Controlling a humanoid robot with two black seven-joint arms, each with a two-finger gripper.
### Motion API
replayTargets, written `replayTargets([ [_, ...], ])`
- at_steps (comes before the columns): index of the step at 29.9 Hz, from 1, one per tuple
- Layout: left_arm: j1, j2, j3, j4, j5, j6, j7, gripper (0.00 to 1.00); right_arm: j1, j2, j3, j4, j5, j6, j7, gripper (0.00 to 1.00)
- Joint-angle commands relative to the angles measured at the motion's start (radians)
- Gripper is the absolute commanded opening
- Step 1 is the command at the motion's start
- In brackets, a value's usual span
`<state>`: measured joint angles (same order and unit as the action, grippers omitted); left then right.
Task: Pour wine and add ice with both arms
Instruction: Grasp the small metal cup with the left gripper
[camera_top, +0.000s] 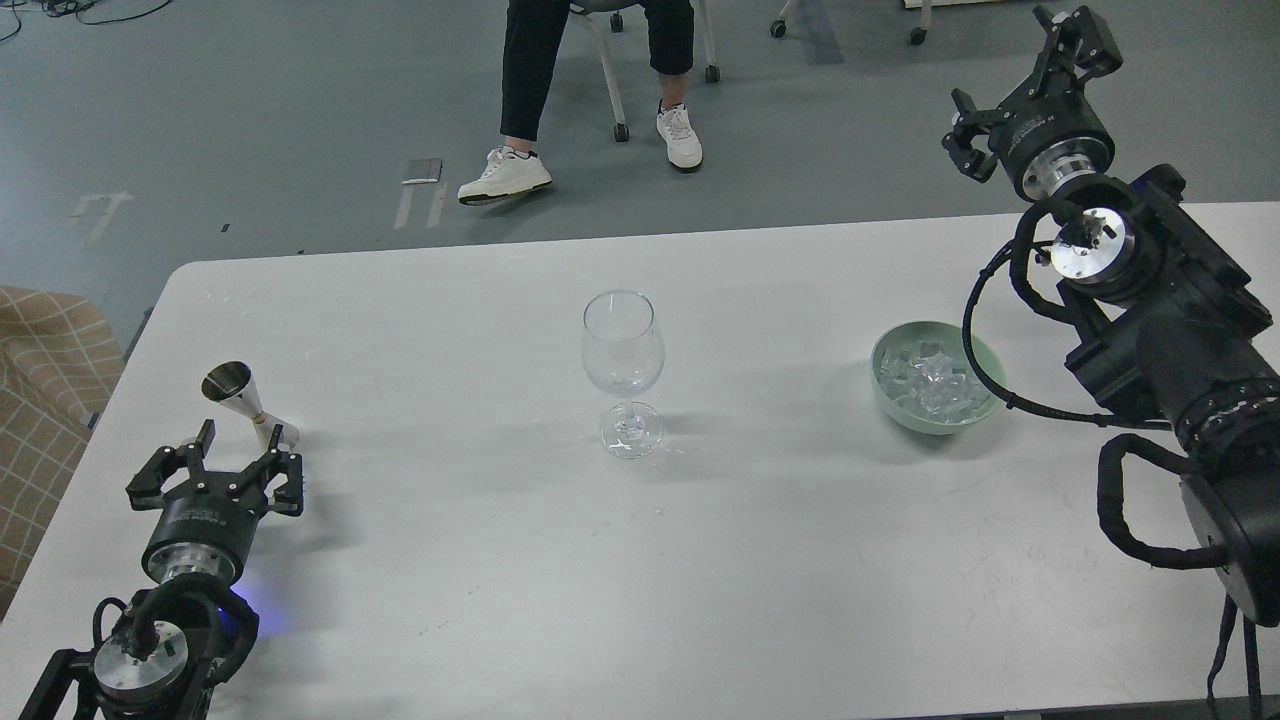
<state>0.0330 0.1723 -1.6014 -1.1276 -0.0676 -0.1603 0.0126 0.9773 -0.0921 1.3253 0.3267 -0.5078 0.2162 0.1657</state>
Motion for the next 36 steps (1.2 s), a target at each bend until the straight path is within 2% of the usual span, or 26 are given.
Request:
replayTargets([
  [1,-0.048,0.003,0.000,0.060,-0.001,-0.004,0.006,0.65,0.000,0.000,0.000,0.000,0.000,0.000,-0.002,1.00],
  [7,-0.085,0.003,0.000,0.084,-0.001,-0.004,0.009,0.64,0.000,-0.015,-0.001,0.000,0.000,0.000,0.000,1.00],
  [11,-0.105,0.006,0.000,0.086,-0.004,-0.004,0.010,0.59,0.000,-0.015,0.000,0.000,0.000,0.000,0.000,1.00],
  [18,-0.157,0.013,0.000,0.187,-0.003,-0.011,0.009,0.58,-0.003,-0.017,-0.001,0.000,0.000,0.000,-0.002,1.00],
  [25,-0.173,0.013,0.000,0.201,-0.004,-0.018,0.012,0.56,-0.005,-0.018,-0.001,0.000,-0.001,0.000,0.000,1.00],
  [30,-0.177,0.013,0.000,0.213,-0.003,-0.034,0.020,0.45,-0.005,-0.018,-0.001,-0.001,-0.002,0.000,-0.002,1.00],
  [34,-0.176,0.013,-0.002,0.213,-0.003,-0.061,0.020,0.43,-0.006,-0.018,-0.001,-0.001,-0.002,0.000,-0.002,1.00],
  [36,-0.176,0.013,0.000,0.213,-0.004,-0.082,0.023,0.38,-0.012,-0.018,-0.001,-0.001,-0.002,0.000,-0.002,1.00],
])
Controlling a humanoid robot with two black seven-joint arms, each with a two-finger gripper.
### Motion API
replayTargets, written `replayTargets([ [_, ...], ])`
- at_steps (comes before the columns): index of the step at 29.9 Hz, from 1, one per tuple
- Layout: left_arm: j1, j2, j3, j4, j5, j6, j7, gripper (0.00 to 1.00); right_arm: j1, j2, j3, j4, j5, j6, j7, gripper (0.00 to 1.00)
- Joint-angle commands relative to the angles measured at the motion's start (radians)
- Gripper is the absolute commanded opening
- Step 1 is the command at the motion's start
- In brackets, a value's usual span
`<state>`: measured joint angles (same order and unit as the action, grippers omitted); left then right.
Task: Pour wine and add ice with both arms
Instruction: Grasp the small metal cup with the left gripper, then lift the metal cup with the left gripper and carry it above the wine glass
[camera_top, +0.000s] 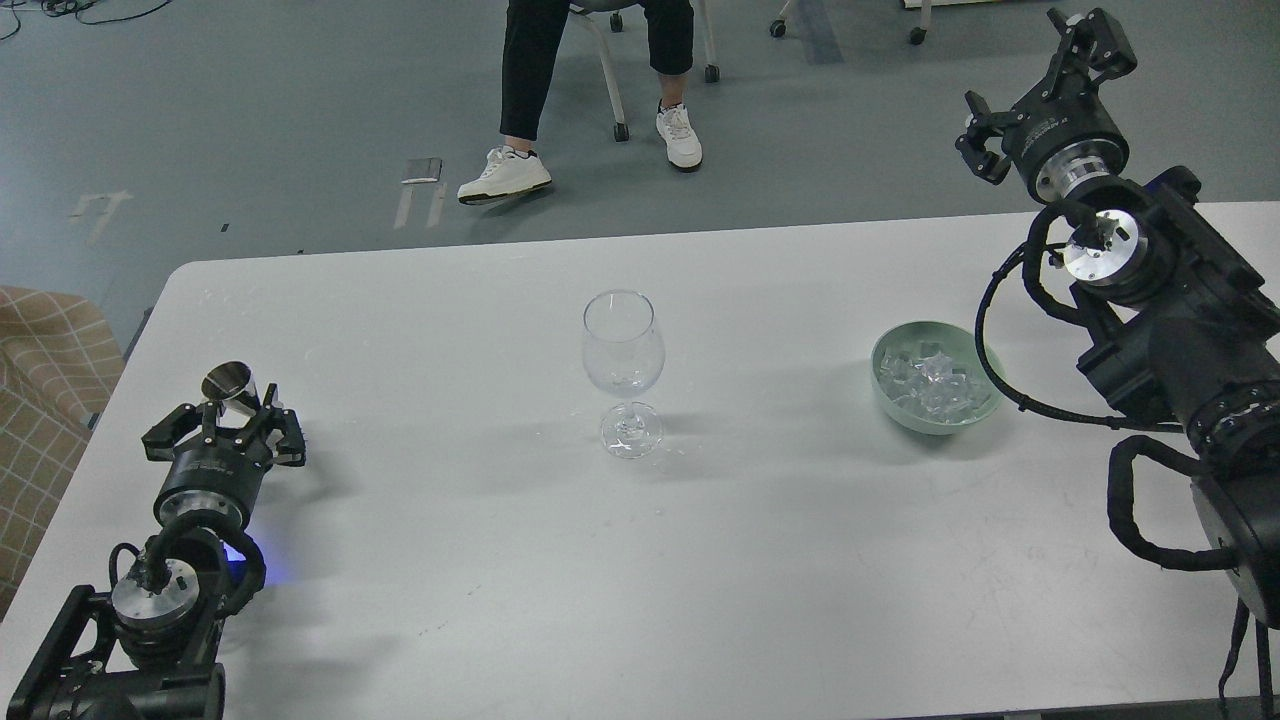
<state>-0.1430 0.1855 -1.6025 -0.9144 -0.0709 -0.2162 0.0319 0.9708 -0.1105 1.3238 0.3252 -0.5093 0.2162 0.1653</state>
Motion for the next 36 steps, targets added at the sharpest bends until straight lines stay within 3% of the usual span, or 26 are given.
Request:
replayTargets([
  [1,0.000,0.000,0.001,0.000,0.000,-0.028,0.003,0.36,-0.007,0.000,0.000,0.000,0.000,0.000,-0.001,1.00],
  [22,0.006,0.000,-0.007,-0.038,0.000,-0.092,-0.009,0.29,-0.011,0.000,0.000,0.003,0.000,0.000,0.000,1.00],
  [26,0.013,0.006,-0.008,-0.161,0.000,-0.080,-0.014,0.25,-0.014,0.000,0.000,0.003,0.002,0.002,0.000,1.00],
  [31,0.007,0.005,-0.004,-0.214,0.002,-0.071,-0.012,0.24,-0.014,-0.001,0.000,0.003,0.002,0.002,0.000,1.00],
  [36,0.007,0.003,-0.002,-0.300,0.002,0.009,-0.004,0.22,-0.015,-0.017,0.000,0.005,0.003,0.003,0.000,1.00],
])
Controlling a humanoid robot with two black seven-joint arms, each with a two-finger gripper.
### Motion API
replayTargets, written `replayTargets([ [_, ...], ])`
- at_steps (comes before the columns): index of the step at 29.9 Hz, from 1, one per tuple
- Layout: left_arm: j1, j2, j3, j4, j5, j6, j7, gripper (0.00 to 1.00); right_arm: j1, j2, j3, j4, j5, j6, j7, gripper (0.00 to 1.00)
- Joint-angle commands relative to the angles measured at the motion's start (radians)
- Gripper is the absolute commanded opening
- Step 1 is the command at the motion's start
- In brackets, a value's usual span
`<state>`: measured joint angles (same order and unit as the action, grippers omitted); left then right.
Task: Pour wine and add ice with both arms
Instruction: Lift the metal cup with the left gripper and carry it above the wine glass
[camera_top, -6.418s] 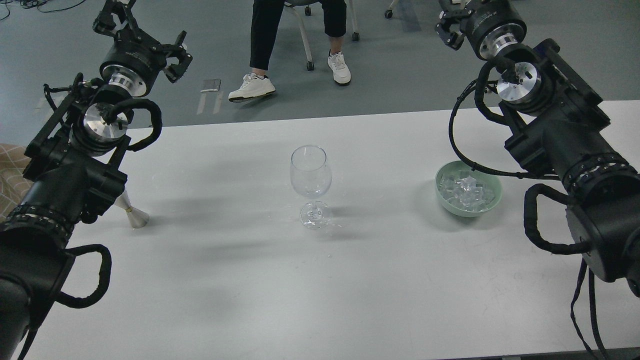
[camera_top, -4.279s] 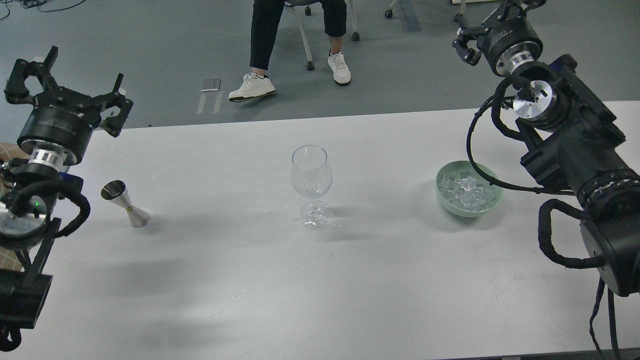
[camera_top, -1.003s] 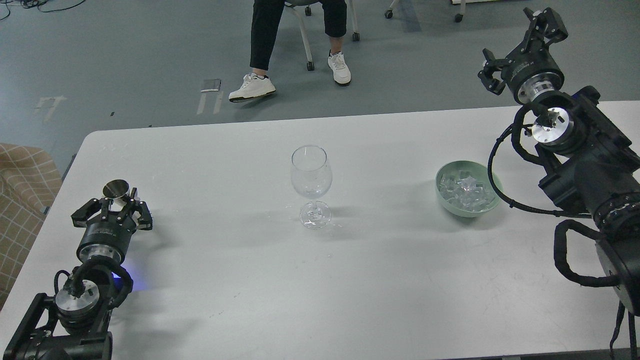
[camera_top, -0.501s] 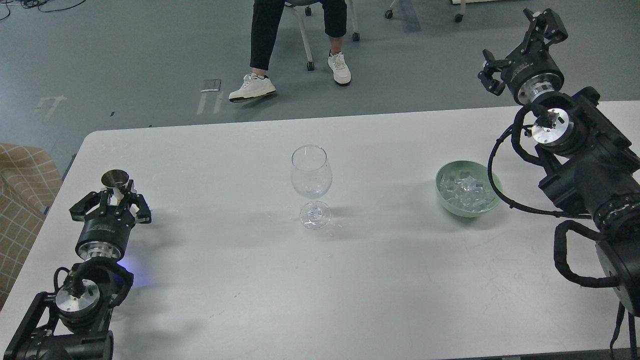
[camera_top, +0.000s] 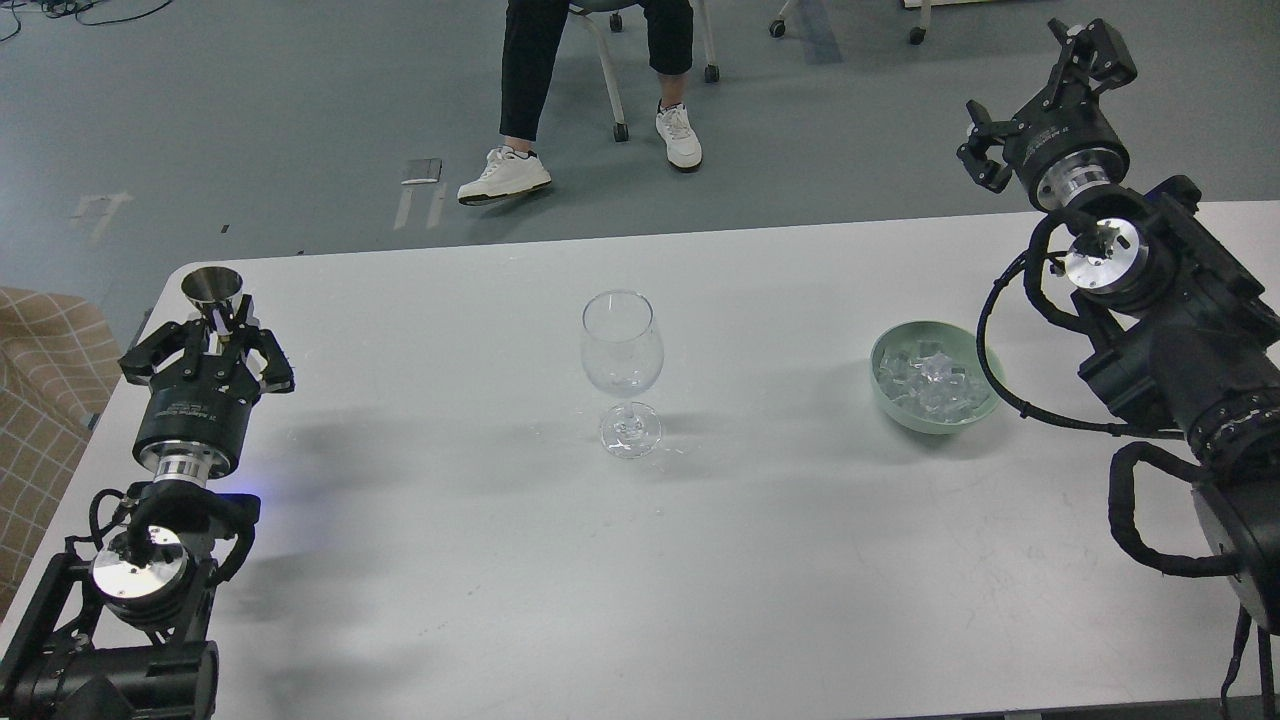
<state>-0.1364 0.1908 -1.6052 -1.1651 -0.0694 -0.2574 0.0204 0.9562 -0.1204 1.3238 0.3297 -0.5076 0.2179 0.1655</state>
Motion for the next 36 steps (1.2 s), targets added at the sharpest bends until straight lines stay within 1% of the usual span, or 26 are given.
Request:
replayTargets([
  [1,-0.002,-0.005,0.002,-0.073,0.000,0.072,0.009,0.22,-0.001,-0.008,0.000,0.000,0.001,0.002,0.000,1.00],
  [5,-0.003,-0.011,0.004,-0.137,0.000,0.099,0.015,0.21,-0.005,-0.013,0.002,0.003,0.001,0.002,0.000,1.00],
  [8,-0.009,-0.010,0.008,-0.199,0.002,0.150,0.016,0.20,-0.011,-0.016,0.002,0.011,0.001,0.002,0.000,1.00],
  [11,-0.028,-0.014,0.027,-0.223,0.002,0.205,0.024,0.20,-0.014,-0.016,0.002,0.017,0.001,0.002,0.000,1.00],
  [13,-0.064,-0.014,0.072,-0.278,0.002,0.285,0.029,0.19,-0.017,-0.016,0.002,0.017,0.001,0.002,0.000,1.00],
  [16,-0.103,-0.020,0.090,-0.300,0.007,0.337,0.029,0.19,-0.020,-0.018,0.002,0.018,0.001,0.002,0.000,1.00],
  [23,-0.161,-0.024,0.109,-0.306,0.028,0.365,0.027,0.18,-0.024,-0.036,0.002,0.034,0.003,0.003,0.000,1.00],
  [28,-0.196,-0.059,0.197,-0.311,0.057,0.365,0.029,0.17,-0.037,-0.045,0.002,0.054,0.003,0.003,-0.001,1.00],
  [36,-0.204,-0.056,0.300,-0.390,0.068,0.366,0.030,0.16,-0.043,-0.056,0.002,0.061,0.003,0.003,0.000,1.00],
])
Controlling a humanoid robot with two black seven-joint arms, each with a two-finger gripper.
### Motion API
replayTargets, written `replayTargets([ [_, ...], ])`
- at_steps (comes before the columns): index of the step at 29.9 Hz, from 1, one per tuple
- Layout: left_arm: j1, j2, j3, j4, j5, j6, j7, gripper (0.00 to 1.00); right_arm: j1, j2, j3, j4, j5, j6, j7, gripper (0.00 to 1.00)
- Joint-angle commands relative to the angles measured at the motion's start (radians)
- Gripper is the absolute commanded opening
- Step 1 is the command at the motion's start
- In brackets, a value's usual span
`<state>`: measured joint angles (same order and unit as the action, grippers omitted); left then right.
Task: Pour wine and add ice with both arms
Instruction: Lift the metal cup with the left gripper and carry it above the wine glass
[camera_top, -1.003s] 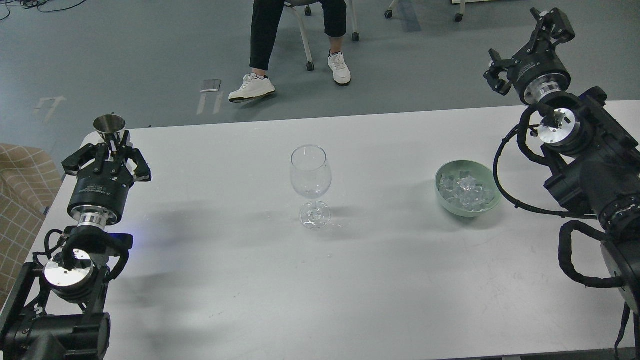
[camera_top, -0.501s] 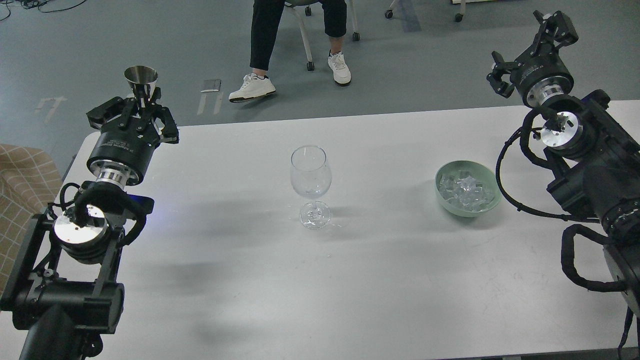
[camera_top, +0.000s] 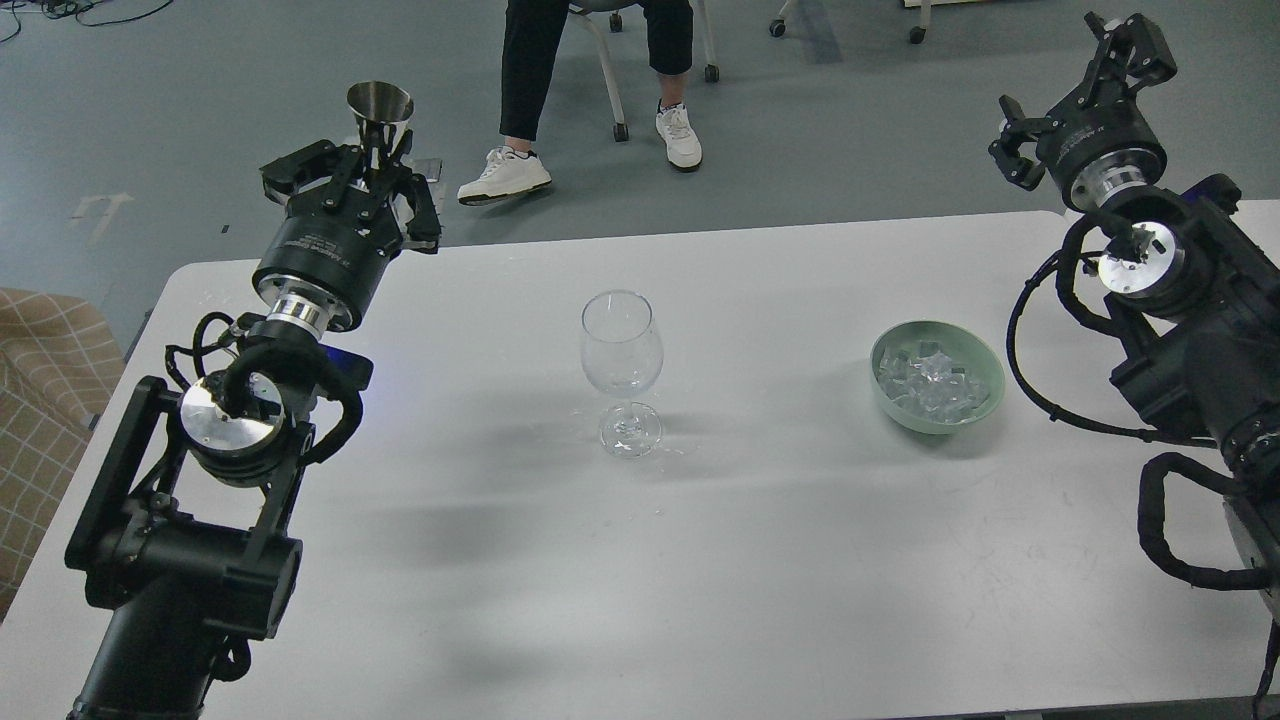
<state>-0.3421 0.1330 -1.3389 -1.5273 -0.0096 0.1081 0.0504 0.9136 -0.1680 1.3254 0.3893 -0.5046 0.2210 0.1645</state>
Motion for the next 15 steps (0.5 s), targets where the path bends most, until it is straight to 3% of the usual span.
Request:
replayTargets([
  [1,0.003,0.000,0.040,-0.034,0.014,0.001,0.002,0.16,-0.001,-0.010,0.000,0.002,0.000,0.000,0.000,1.00],
  [15,0.026,-0.030,0.115,-0.085,0.106,0.025,0.009,0.15,-0.006,-0.011,0.000,0.011,0.000,0.000,0.000,1.00],
])
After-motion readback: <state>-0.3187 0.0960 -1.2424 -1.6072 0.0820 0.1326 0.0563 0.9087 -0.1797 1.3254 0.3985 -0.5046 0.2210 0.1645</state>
